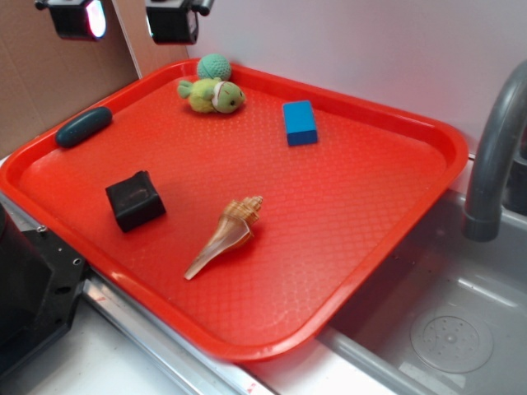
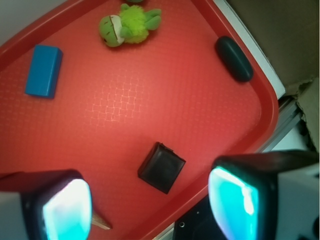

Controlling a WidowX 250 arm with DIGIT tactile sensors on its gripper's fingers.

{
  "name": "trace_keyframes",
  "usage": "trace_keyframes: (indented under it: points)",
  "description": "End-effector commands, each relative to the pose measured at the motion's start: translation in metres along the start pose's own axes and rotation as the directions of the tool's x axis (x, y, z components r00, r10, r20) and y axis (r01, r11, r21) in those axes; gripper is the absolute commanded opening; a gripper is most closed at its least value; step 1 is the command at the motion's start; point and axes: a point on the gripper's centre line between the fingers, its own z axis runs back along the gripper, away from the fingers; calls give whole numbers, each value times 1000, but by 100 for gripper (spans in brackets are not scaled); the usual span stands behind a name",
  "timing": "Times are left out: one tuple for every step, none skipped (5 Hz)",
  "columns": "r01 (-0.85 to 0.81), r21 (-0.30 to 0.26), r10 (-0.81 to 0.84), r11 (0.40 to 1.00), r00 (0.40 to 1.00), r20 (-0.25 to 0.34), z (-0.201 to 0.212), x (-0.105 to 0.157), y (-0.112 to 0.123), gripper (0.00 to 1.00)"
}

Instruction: Grab the blue block.

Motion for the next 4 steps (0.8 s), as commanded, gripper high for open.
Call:
trace_keyframes:
  points:
    - [39, -96, -24, 995, 987, 159, -25, 59, -47, 100]
    - [45, -45, -40, 998, 992, 118, -46, 81, -76, 100]
    - [76, -27, -74, 997, 994, 78, -69, 93, -97, 100]
    - [120, -38, -116, 992, 989, 90, -80, 95, -106, 100]
